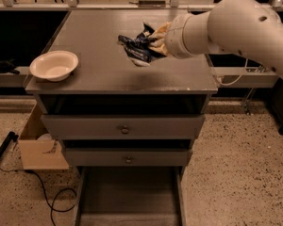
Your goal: Pick blue chip bag from bottom drawer and place on counter
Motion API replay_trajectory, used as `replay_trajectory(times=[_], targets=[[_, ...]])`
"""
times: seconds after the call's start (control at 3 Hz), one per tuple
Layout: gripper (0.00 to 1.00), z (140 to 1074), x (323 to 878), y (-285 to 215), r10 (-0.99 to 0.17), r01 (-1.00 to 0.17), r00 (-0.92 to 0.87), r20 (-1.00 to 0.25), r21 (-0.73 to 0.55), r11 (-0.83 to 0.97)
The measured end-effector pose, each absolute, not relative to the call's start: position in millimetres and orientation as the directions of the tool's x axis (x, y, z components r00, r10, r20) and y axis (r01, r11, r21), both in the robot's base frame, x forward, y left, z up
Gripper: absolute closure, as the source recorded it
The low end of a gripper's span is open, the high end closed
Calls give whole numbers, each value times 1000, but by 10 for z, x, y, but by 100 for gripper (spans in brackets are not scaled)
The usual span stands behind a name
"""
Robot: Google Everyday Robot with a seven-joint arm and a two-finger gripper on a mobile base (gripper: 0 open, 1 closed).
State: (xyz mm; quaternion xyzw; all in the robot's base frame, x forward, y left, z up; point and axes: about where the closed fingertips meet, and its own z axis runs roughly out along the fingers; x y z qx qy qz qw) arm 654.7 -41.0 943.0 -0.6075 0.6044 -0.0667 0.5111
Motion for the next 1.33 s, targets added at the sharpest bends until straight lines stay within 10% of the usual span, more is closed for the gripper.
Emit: replay_trajectory(times=[1.33], targets=[[100, 8718, 6349, -336, -765, -729, 229, -602, -627, 275]])
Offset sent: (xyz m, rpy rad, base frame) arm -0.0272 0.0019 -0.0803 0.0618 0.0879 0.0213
